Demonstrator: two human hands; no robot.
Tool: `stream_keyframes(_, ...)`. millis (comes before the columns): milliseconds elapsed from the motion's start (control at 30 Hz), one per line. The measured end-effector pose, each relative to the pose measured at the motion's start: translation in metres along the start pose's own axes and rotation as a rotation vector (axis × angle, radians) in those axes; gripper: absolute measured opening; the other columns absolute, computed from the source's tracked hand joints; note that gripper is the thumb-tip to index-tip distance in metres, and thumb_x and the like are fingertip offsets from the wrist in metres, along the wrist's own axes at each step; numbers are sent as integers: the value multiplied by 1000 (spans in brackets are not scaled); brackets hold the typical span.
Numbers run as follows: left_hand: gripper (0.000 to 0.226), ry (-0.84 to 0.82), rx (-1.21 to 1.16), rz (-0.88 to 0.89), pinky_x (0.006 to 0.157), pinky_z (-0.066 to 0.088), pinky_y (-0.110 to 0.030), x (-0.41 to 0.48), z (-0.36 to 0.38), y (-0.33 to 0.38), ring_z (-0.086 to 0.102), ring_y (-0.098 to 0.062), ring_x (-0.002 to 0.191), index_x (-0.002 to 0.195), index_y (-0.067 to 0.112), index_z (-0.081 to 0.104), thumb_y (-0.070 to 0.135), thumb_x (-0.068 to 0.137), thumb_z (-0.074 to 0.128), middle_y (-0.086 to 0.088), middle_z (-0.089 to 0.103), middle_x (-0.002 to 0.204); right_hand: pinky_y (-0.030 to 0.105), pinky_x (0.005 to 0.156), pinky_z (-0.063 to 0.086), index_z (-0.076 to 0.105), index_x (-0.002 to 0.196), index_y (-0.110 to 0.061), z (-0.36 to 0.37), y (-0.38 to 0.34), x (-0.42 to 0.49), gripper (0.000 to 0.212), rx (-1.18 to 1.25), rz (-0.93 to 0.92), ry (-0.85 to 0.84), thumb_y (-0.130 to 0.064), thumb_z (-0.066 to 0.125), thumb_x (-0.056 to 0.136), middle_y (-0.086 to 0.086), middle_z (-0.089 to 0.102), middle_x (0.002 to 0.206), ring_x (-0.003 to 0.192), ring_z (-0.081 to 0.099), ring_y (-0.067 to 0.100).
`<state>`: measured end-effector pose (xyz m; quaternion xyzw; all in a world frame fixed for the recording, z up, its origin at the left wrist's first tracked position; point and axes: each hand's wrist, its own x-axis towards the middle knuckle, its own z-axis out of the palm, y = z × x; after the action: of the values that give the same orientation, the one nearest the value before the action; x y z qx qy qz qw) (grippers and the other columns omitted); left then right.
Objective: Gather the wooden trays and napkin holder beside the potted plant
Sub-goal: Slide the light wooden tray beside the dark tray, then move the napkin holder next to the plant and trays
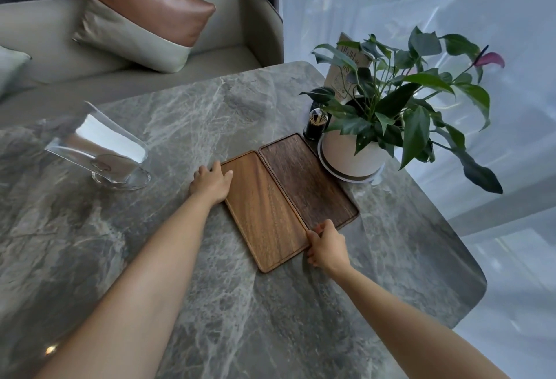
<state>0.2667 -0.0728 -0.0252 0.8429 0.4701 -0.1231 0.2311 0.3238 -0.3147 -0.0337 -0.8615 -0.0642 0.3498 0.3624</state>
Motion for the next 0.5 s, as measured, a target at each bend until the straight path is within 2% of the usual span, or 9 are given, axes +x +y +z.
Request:
stream_keyframes(67, 53, 68, 5, 21, 107, 32, -47, -7, -7, -3, 31, -37, 133, 144, 11, 24, 39, 99, 29, -23, 28, 145, 51, 72, 55, 43, 88, -12, -1, -6, -1, 18, -159, -49, 11, -30, 41, 91, 18, 63, 89, 76, 62, 34)
stream_keyframes(133, 49, 167, 18, 72, 104, 35, -46, -14, -15, -6, 35, -38, 128, 139, 10, 30, 37, 99, 33, -22, 32, 140, 47, 74, 52, 45, 90, -8, -2, -20, -4, 24, -322, -113, 35, -31, 38, 91, 17, 62, 90, 84, 60, 37)
stream_keyframes(267, 46, 318, 84, 200, 103, 35, -45, -29, -35, -18, 38, -37, 125, 137, 10, 35, 34, 97, 38, -19, 35, 139, 39, 68, 39, 41, 88, -8, 3, -64, -6, 24, -488, -259, 96, -31, 36, 92, 19, 62, 93, 90, 57, 39)
stream_keyframes(367, 50, 394, 102, 265, 100, 38, -46, -40, -54, -35, 43, -39, 123, 139, 10, 39, 33, 95, 39, -21, 40, 139, 38, 66, 36, 35, 90, -11, 15, -101, -5, 17, -551, -389, 100, -28, 36, 92, 20, 62, 94, 91, 56, 40)
stream_keyframes(400, 51, 439, 102, 295, 96, 43, -47, -45, -61, -42, 49, -40, 118, 135, 9, 46, 33, 91, 39, -23, 47, 134, 38, 66, 35, 36, 95, -11, 21, -114, -5, 16, -563, -432, 102, -26, 36, 92, 20, 62, 96, 93, 57, 40)
stream_keyframes(467, 49, 518, 128, 338, 75, 56, -44, -52, -75, -58, 66, -39, 94, 119, 7, 60, 33, 82, 41, -23, 64, 110, 37, 66, 34, 38, 109, -10, 34, -141, -9, 23, -563, -506, 102, -25, 37, 91, 20, 62, 103, 95, 56, 39)
stream_keyframes(500, 45, 545, 136, 328, 66, 59, -41, -54, -82, -69, 69, -36, 84, 112, 9, 60, 33, 78, 42, -21, 68, 99, 37, 67, 33, 38, 113, -11, 41, -154, -12, 26, -553, -538, 96, -24, 38, 91, 19, 61, 108, 96, 56, 39)
